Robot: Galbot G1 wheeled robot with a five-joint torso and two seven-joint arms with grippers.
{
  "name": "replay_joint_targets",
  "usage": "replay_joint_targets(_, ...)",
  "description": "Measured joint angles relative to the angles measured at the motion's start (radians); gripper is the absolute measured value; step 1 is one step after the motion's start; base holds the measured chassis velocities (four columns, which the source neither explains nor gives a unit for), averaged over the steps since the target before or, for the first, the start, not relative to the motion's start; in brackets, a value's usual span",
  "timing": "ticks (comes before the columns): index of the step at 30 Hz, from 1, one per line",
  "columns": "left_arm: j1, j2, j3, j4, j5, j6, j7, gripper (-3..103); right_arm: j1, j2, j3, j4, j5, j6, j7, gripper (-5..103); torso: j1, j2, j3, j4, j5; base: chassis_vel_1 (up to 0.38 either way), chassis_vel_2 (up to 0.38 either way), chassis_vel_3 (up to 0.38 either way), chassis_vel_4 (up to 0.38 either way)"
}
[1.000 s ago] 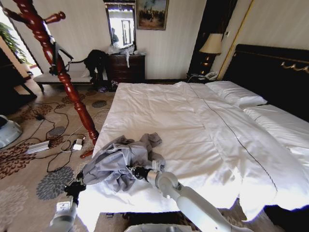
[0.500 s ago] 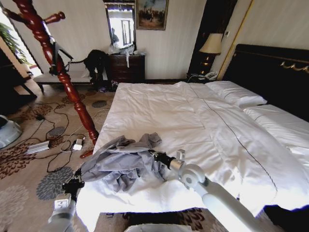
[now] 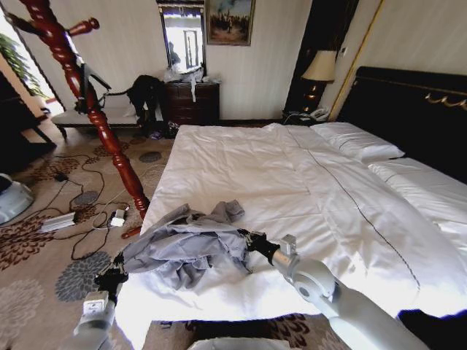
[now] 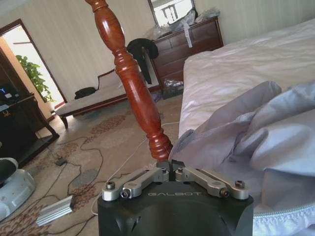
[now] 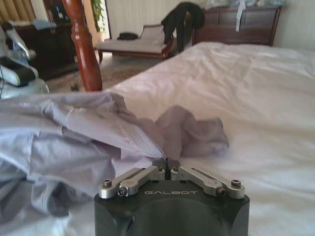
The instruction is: Pick up the clothes from the bed and hang them on the clothes hanger.
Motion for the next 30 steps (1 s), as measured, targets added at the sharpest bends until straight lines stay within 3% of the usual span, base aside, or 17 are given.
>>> replay_joint_targets(8,-0.005,-0.006,-0.007,0.018,-0.005,-0.005,0.003,0,-0.174,-0.033,0.126,0.010,-0.152,-0.025,0.015,0,0.000,0.000,0.000,0.0003,0.0003,0.000,0.000,0.000,0.000)
replay_joint_targets(13,-0.006,-0.008,-0.005,0.022,-0.006,-0.006,0.002,0,-0.260,-0.035,0.229,0.055,-0.129,-0.032,0.027,0,0.000,0.000,0.000,0.0002,0.0001,0.000,0.000,0.000,0.000)
replay_joint_targets(20,-0.019,-0.009,0.023,0.027,0.001,-0.005,0.002,0,-0.324,-0.043,0.189,0.107,-0.092,-0.023,-0.004,0,0.000,0.000,0.000,0.0002,0.0002,0.000,0.000,0.000,0.000)
replay_joint_targets(22,-0.022,-0.008,0.023,0.026,0.001,-0.004,0.001,0,-0.332,-0.046,0.169,0.122,-0.038,-0.026,-0.011,0,0.000,0.000,0.000,-0.0001,0.0001,0.000,0.000,0.000,0.000)
replay_joint_targets(24,-0.020,-0.007,0.019,0.027,0.000,-0.004,0.001,0,-0.317,-0.043,0.142,0.146,0.089,-0.044,-0.005,-2,0.000,0.000,0.000,0.0001,0.0001,0.000,0.000,0.000,0.000)
replay_joint_targets(25,-0.020,-0.007,0.019,0.027,0.000,-0.004,0.001,0,-0.317,-0.043,0.142,0.146,0.089,-0.044,-0.005,-2,0.000,0.000,0.000,0.0001,0.0001,0.000,0.000,0.000,0.000)
replay_joint_targets(30,-0.019,-0.013,0.021,0.034,0.000,-0.004,0.002,0,-0.200,-0.017,0.111,0.229,0.571,-0.124,0.076,24,0.000,0.000,0.000,0.0002,0.0000,0.000,0.000,0.000,0.000)
